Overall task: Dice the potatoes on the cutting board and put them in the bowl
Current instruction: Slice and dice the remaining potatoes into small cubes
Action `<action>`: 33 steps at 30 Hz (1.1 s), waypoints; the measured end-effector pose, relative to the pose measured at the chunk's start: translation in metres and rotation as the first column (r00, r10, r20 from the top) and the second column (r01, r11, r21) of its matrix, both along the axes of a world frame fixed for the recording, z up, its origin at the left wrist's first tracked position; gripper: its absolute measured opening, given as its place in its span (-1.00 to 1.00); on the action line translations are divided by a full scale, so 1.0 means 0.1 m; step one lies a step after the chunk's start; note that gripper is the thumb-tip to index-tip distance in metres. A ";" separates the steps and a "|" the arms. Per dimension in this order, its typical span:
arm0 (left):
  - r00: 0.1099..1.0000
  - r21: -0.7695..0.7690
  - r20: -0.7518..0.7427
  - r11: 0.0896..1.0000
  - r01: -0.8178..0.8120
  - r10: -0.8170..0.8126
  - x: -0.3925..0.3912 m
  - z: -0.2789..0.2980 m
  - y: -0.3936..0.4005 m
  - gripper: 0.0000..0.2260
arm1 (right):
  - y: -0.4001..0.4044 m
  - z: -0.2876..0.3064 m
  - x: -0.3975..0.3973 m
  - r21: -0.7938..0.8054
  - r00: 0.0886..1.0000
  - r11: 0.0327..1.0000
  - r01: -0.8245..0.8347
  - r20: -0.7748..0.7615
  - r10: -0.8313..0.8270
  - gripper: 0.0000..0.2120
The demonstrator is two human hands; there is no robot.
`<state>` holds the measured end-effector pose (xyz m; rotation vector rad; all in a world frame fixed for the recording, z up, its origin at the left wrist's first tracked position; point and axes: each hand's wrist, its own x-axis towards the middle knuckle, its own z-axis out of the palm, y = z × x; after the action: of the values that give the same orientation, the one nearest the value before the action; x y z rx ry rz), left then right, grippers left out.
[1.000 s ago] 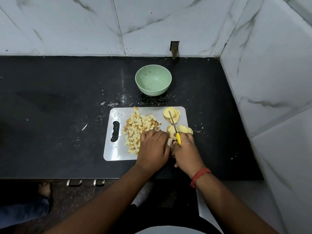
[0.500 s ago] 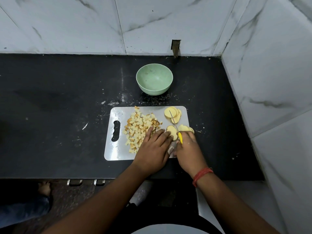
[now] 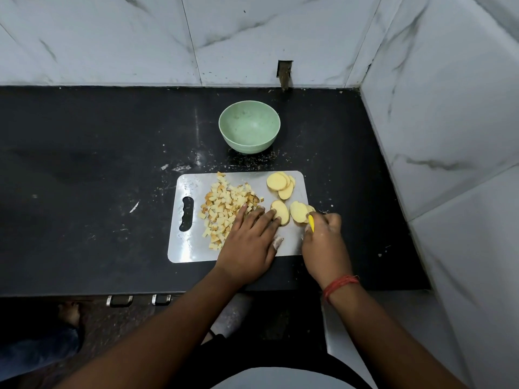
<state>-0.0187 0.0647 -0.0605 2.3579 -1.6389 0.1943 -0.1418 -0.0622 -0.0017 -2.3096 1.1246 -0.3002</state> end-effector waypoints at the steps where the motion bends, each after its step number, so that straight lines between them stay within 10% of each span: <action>1: 1.000 -0.007 -0.002 1.000 0.002 -0.002 0.00 0.00 0.00 -0.58 | -0.02 -0.01 0.01 0.003 1.000 1.000 0.005 -0.014 -0.004 -0.69; 33: 0.999 -0.015 -0.002 0.999 0.049 -0.049 -0.01 -0.01 -0.01 -0.57 | 0.10 0.14 0.07 0.010 0.919 0.965 -0.262 -0.304 0.253 -0.68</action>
<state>-0.0198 0.0633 -0.0612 2.3036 -1.6857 0.1931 -0.1353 -0.0523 0.0126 -2.5561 0.9390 0.1444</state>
